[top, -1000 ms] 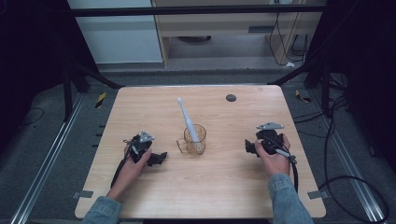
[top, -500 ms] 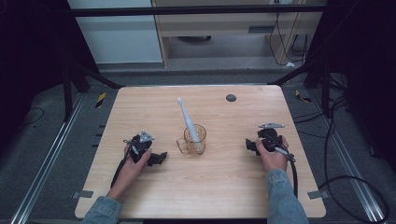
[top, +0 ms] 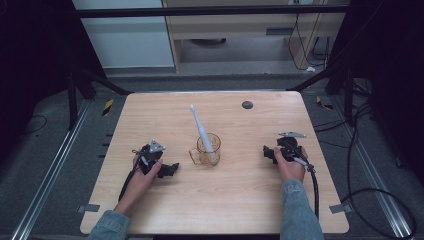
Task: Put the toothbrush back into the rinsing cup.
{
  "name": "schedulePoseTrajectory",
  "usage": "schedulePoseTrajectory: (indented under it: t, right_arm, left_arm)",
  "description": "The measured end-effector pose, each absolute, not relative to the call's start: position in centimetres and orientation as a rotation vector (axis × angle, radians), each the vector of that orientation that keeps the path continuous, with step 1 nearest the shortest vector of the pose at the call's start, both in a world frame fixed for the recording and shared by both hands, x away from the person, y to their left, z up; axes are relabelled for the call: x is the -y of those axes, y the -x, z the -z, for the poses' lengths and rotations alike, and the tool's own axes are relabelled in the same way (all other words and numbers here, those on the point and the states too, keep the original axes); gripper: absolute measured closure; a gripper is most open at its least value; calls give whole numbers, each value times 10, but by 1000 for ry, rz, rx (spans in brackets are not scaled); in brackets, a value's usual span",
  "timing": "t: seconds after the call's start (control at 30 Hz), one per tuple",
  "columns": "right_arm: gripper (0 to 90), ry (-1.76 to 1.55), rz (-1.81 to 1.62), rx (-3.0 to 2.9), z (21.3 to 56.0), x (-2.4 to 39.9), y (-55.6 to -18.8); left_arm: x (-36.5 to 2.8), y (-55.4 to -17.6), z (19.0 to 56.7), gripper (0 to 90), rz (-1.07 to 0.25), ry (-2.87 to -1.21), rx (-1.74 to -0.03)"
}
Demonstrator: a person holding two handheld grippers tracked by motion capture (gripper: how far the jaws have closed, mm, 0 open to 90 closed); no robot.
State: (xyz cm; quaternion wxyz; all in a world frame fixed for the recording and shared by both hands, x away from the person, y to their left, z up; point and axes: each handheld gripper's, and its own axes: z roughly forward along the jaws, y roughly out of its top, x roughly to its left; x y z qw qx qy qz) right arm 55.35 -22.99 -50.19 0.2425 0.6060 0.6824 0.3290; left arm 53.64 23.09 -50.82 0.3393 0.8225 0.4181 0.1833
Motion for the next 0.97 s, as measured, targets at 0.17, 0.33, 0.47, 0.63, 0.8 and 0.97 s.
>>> schedulePoseTrajectory:
  t: [0.17, 0.33, 0.47, 0.63, 0.8, 0.97]
  right_arm:
    - [118, -1672, -899, -1828, 505, 233, -557]
    - [115, -1686, -888, -1798, 508, 234, -561]
    - [111, -1672, -868, -1798, 509, 234, -562]
    - [107, -1653, -817, -1821, 510, 233, -563]
    - [89, -1644, -812, -1833, 510, 231, -563]
    - [7, -1697, -791, -1818, 511, 230, -564]
  left_arm:
    - [-231, -536, 508, 0, -477, -2141, -1089]
    - [-231, -536, 508, 0, -477, -2141, -1089]
    - [-231, -536, 508, 0, -476, -2141, -1089]
    - [-231, -536, 508, 0, -477, -2141, -1088]
    - [-231, -536, 508, 0, -477, -2142, -1088]
    - [-231, -537, 508, 0, -477, -2141, -1088]
